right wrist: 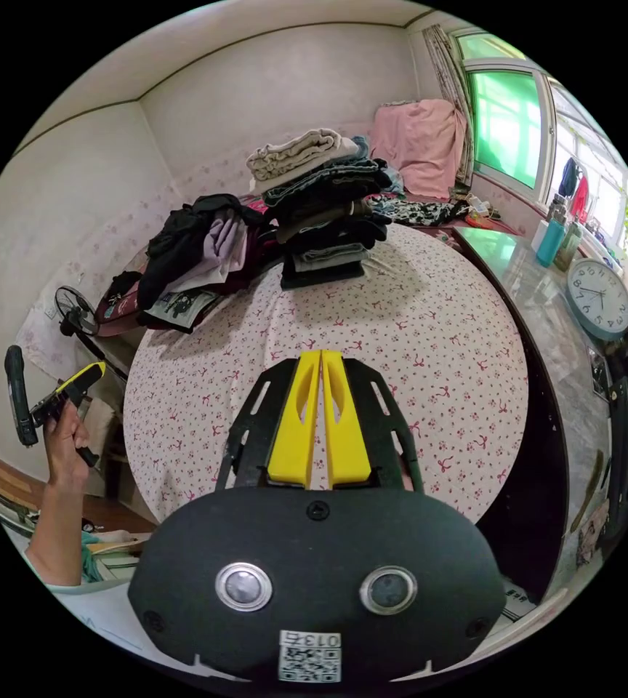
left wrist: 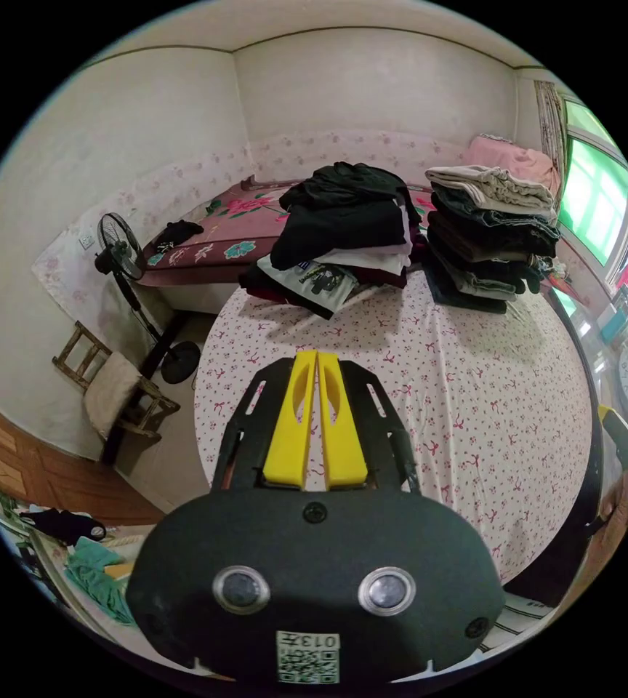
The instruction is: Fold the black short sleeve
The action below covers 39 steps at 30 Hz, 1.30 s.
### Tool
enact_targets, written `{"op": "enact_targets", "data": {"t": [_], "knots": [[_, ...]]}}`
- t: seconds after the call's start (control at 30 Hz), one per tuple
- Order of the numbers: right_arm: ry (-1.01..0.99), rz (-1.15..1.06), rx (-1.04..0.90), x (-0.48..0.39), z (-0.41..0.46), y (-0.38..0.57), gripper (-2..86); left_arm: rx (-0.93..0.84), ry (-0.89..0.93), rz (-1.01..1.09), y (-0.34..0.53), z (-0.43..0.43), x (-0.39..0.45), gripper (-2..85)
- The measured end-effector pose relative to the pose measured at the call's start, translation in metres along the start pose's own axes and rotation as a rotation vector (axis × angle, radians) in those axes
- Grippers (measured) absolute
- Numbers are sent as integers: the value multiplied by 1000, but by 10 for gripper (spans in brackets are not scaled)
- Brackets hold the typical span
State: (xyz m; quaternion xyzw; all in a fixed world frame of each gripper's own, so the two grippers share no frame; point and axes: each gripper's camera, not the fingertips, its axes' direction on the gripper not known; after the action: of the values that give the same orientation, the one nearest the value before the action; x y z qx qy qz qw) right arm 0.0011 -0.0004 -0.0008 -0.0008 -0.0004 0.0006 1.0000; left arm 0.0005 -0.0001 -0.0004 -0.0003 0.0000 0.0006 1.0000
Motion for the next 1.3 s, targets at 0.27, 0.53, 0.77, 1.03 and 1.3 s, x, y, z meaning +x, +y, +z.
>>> {"op": "enact_targets", "data": {"t": [0.27,0.53,0.77,1.03,1.3], "knots": [[12,-1,-13,4,-4,-1,4,-3,-5,5,1,-4,5,-3],[28,-6,8,4,-11,-2,4,-8,-8,2,1,-7,7,-3],[27,-10,12,5,-15,0,2,-11,-13,5,1,-9,11,-3],[32,-11,26,6,-21,3,1,-11,-18,11,1,-11,15,-3],[-11,-14,39,8,-25,5,0,-7,-20,17,0,-14,19,-3]]}}
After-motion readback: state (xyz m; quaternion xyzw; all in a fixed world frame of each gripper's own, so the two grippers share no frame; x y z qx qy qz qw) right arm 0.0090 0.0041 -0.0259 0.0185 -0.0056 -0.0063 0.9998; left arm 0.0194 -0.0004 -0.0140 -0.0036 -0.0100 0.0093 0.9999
